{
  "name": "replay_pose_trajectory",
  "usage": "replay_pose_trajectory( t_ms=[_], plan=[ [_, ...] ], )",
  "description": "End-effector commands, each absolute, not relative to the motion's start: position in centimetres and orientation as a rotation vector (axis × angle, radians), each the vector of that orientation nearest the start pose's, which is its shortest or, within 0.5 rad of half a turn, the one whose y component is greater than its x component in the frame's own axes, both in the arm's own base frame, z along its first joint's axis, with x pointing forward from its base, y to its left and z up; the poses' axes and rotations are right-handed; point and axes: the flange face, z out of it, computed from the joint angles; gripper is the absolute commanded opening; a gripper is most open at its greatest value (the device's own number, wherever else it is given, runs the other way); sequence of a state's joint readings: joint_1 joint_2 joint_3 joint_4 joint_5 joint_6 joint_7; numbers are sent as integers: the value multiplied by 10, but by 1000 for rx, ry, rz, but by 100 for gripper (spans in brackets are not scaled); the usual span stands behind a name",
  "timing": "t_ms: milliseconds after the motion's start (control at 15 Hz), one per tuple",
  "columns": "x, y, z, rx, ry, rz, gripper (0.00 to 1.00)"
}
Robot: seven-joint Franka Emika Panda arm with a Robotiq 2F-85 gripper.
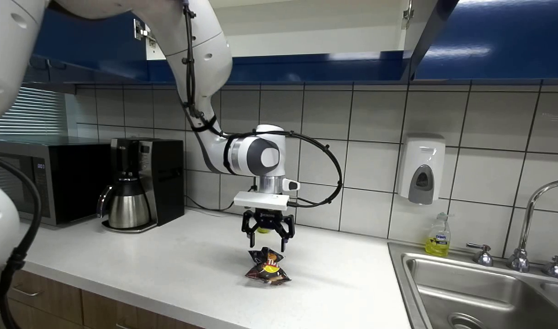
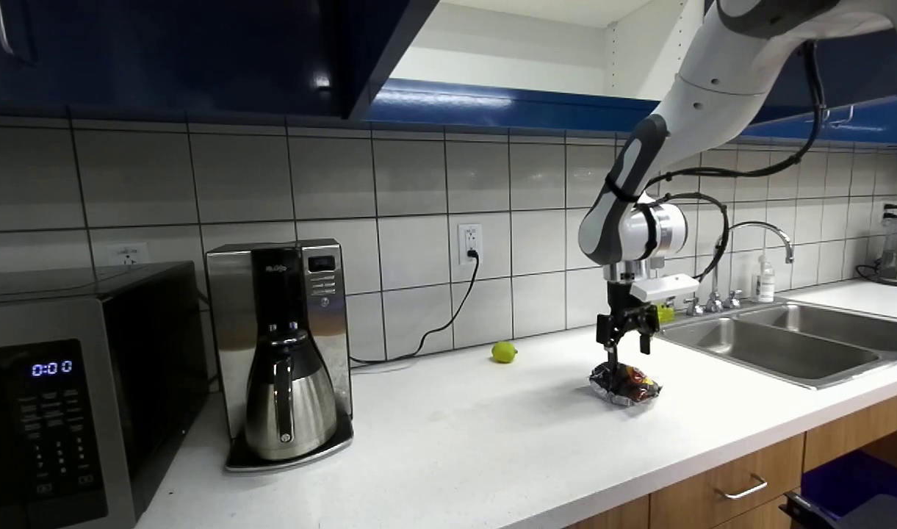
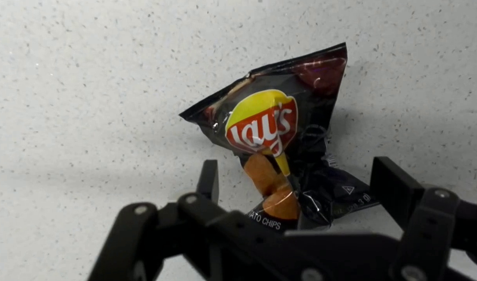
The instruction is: Pick up the packet on the counter and put it inside the cupboard
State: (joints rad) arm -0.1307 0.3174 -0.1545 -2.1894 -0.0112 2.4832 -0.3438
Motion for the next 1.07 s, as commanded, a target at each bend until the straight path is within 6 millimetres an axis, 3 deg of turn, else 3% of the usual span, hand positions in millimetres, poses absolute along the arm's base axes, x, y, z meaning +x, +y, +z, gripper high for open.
replay_pose_trajectory(
  t_ms=[0,733,867,1000],
  plan=[
    [551,-162,226,-3157,-211,74,100],
    [558,-158,208,-3130,-343,108,100],
    [558,-158,207,-3126,-361,108,74],
    [558,-158,206,-3123,-369,110,58]
  ],
)
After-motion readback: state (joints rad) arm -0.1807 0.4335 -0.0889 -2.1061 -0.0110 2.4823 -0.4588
